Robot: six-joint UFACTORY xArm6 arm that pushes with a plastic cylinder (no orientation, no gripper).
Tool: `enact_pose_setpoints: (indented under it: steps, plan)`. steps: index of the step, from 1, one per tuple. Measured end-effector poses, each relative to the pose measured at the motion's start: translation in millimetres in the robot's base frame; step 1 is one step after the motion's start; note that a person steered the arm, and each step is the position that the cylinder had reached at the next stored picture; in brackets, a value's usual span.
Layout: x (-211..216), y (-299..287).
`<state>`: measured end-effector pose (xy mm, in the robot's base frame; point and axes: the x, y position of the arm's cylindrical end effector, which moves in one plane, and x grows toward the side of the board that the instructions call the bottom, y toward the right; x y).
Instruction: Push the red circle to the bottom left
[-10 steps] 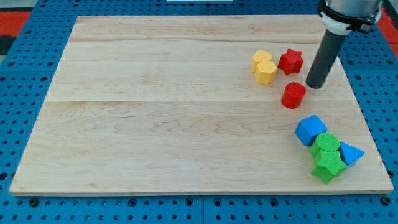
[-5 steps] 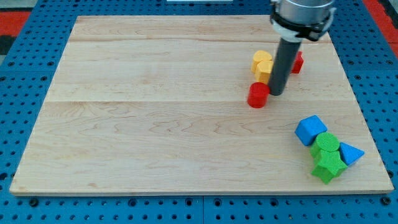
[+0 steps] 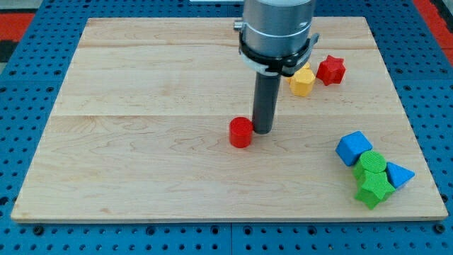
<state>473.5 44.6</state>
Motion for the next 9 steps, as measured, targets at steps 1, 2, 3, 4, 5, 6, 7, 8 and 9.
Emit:
enact_pose_setpoints:
  steps: [1,2,3,4,5,6,7,8,9]
  plan:
    - [4.8,-29.3]
    - [12.6,-61.0]
    - [23.3,-85.1]
    - [37.5,-101.9]
    - [55.9,-117.2]
    - [68.3,-136.6]
    - [68.3,-169.5]
    - [64.5,-199.1]
    - [46.9,-221.0]
